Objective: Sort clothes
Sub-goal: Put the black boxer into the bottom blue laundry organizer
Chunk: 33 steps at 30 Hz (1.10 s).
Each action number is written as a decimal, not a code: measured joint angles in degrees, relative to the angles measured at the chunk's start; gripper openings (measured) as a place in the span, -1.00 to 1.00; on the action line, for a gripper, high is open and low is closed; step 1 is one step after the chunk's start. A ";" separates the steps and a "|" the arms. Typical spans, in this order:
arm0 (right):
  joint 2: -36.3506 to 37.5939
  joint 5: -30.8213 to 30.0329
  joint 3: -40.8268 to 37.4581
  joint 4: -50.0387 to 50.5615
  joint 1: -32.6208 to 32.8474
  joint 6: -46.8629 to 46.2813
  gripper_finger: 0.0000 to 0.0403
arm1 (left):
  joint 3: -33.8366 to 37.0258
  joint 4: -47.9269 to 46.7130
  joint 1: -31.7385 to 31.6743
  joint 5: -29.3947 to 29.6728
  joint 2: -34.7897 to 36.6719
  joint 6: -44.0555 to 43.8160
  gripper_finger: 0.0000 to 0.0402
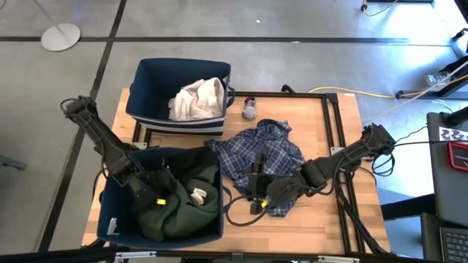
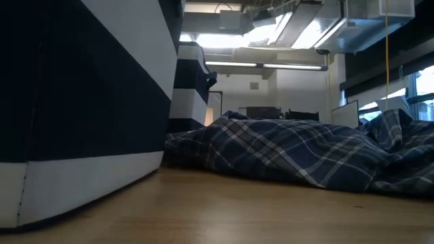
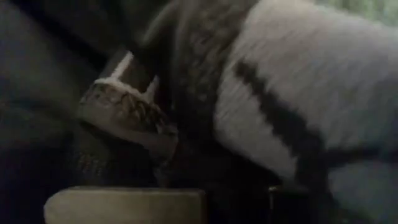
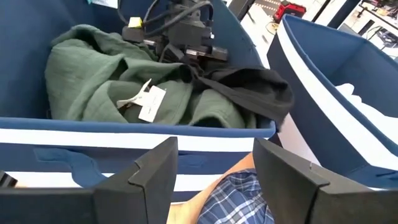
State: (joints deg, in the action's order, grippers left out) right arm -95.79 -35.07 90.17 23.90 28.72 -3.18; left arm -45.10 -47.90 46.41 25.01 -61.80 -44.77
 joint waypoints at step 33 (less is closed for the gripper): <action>-0.55 -0.39 0.00 0.26 0.01 0.11 0.04 | -22.51 -11.96 -0.15 5.67 7.49 12.42 -0.24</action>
State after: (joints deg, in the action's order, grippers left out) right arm -96.33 -35.46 90.17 24.16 28.73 -3.07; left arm -67.61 -59.86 46.27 30.68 -54.31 -32.35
